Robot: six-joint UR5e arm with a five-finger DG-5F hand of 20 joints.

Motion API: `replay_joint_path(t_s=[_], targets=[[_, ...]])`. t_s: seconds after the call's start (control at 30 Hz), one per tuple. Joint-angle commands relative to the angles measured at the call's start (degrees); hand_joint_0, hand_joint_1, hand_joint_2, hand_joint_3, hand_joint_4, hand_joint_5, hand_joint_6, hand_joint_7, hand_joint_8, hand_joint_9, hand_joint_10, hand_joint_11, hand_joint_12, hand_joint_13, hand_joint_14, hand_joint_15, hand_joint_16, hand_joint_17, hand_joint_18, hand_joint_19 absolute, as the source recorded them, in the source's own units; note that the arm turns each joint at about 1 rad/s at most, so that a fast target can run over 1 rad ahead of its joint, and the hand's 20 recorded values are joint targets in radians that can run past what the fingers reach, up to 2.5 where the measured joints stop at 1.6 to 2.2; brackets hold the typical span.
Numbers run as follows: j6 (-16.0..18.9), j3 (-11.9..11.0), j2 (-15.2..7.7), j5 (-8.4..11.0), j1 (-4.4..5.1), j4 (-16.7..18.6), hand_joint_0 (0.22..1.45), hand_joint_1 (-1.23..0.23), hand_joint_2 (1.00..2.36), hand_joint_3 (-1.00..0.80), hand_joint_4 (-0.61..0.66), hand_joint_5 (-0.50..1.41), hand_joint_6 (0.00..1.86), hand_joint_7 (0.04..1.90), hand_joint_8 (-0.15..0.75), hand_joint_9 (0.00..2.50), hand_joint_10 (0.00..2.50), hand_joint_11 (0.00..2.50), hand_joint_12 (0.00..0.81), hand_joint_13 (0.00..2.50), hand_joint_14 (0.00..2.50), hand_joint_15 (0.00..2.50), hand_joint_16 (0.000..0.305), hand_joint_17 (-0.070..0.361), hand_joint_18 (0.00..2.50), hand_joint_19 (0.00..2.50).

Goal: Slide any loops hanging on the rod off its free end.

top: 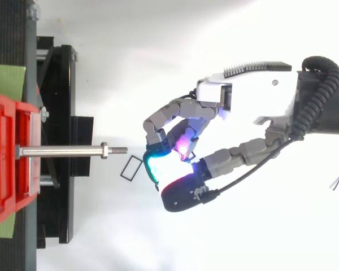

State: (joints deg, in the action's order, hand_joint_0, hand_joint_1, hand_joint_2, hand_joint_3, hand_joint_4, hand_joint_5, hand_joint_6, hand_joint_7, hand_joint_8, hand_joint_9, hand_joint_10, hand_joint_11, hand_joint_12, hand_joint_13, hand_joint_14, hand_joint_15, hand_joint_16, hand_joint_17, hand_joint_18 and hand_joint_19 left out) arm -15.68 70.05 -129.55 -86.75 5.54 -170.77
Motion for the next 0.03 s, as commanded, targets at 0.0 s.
replay_joint_path(t_s=[0.0], targets=[[0.0,0.0,0.0,0.0,0.0,0.0,0.6,-0.75,1.02,-0.1,0.07,-0.16,0.88,1.27,0.336,1.05,0.01,0.57,0.353,0.77,0.01,0.3,0.06,0.134,0.71,0.48]])
